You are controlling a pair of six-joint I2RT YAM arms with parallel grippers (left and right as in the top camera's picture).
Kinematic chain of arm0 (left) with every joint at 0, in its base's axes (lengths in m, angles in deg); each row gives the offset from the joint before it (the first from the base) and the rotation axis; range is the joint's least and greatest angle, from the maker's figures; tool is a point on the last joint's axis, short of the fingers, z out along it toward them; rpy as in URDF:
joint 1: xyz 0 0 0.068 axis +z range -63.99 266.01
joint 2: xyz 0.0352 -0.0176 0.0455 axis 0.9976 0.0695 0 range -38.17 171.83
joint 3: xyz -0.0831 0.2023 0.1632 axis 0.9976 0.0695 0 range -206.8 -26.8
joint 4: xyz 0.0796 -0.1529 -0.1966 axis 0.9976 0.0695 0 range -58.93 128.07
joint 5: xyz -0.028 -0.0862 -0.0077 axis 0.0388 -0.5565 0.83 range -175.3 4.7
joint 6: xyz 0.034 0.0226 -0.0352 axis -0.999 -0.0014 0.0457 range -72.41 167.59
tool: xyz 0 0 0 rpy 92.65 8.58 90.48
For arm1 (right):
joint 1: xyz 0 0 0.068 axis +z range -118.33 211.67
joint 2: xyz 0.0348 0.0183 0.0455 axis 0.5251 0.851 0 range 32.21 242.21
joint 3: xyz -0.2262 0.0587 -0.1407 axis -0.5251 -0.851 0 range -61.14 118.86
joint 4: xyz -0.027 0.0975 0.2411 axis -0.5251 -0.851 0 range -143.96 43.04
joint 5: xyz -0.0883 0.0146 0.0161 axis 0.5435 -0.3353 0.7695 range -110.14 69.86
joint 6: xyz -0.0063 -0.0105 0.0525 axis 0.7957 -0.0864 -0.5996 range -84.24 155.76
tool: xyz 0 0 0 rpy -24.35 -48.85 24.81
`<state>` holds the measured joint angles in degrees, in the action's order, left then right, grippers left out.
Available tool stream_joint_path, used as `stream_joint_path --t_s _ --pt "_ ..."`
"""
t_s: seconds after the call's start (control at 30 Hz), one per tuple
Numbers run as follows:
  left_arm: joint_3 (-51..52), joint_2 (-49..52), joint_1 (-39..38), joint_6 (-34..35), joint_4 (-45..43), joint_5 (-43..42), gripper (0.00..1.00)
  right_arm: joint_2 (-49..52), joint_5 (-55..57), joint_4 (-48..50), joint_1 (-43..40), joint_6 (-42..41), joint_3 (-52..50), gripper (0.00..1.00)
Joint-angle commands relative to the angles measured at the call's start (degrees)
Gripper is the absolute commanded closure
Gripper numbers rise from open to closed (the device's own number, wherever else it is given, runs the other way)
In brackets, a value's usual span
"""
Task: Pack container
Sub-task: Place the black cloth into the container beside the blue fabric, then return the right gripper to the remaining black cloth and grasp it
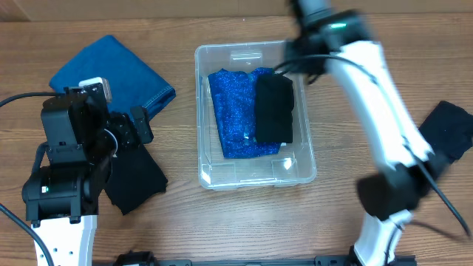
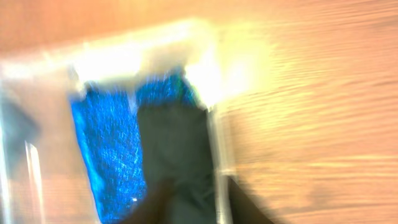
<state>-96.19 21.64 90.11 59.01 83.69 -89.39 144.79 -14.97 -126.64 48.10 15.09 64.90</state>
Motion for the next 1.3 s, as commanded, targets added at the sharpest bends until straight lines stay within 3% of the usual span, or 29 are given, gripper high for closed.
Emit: stream_joint_path --t_s 0.0,0.03,0.17,0.3,0.4,0.63,0.9,1.07,1.17,1.2,1.27 --pt "-1.2 0.2 -0.4 -1.2 -0.1 -0.4 0.00 -8.3 1.6 -3.5 -15.8 -7.6 1.7 0.05" --pt "-1.2 0.2 -0.4 -1.2 -0.1 -0.4 0.00 -8.4 0.8 -5.7 -22.8 -7.9 1.7 0.00" --pt "-1.2 0.2 -0.4 -1.2 -0.1 -0.4 0.00 -8.0 -3.4 -4.9 -44.3 -7.8 -5.5 0.00" --pt "-1.2 0.2 -0.4 -1.2 -0.1 -0.4 0.00 -8.0 -10.9 7.1 -57.4 -4.7 -24.5 0.00" --pt "-1.2 0.2 -0.4 -1.2 0.3 -0.4 0.00 -8.0 -17.6 23.8 -64.2 -2.3 -42.9 0.00" --pt "-1.2 0.2 -0.4 -1.1 0.7 -0.4 0.00 -7.7 -18.2 37.6 -67.6 -1.4 -53.1 0.00" --pt "-1.2 0.2 -0.4 -1.1 0.7 -0.5 0.00 2.1 -21.0 41.4 -67.6 1.4 -53.6 0.00" --pt "-1.2 0.2 -0.4 -1.1 0.7 -0.4 0.00 8.4 -32.5 43.5 -66.9 3.2 -53.6 0.02" --pt "-1.2 0.2 -0.4 -1.1 0.7 -0.4 0.00 8.4 -34.3 43.1 -66.4 3.1 -53.6 0.43" --pt "-1.2 0.2 -0.4 -1.1 0.7 -0.4 0.00 8.4 -35.6 43.1 -66.3 3.1 -53.6 0.64" --pt "-1.2 0.2 -0.4 -1.1 0.7 -0.4 0.00 8.4 -37.5 42.7 -66.3 3.2 -53.6 0.84"
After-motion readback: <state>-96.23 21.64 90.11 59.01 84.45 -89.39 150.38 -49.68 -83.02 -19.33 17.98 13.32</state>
